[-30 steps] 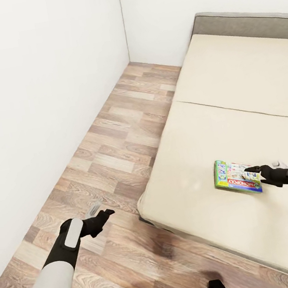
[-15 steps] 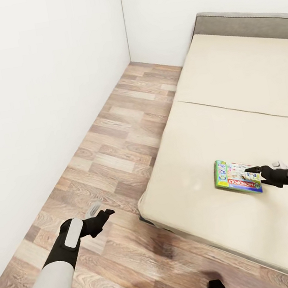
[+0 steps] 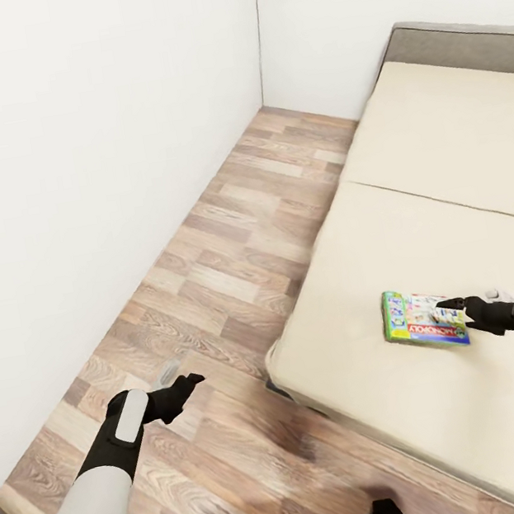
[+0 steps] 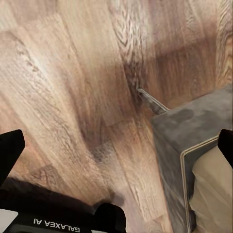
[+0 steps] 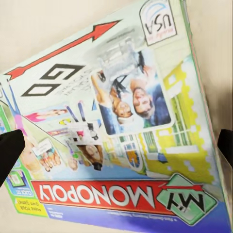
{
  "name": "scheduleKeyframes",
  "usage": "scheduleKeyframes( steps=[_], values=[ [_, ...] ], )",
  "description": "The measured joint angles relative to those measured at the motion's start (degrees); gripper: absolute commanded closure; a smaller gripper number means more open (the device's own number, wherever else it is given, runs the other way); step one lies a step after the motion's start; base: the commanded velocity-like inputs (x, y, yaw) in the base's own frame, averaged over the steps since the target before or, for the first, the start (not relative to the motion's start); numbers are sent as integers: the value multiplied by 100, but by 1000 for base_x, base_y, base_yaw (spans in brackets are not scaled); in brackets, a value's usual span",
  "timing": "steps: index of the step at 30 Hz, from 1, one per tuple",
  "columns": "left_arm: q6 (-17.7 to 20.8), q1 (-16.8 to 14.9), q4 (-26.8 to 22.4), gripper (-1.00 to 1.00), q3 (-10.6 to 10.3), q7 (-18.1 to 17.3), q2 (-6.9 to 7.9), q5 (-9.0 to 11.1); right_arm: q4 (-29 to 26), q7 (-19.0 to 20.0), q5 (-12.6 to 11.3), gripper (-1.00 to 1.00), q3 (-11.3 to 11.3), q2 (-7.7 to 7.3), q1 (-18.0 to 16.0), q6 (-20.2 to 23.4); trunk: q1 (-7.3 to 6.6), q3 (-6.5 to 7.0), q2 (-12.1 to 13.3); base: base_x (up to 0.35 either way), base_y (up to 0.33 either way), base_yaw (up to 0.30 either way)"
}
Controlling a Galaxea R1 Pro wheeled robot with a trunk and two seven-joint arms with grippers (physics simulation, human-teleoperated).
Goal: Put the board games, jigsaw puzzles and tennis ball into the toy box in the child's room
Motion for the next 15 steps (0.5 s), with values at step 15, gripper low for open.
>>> scheduleKeyframes(
  steps=[15],
  values=[
    [-72,-1,0,-100,0,16,-33,-6,-1,2,-8,-100,1,1,12,2,0,0,0,0,0,219]
  ],
)
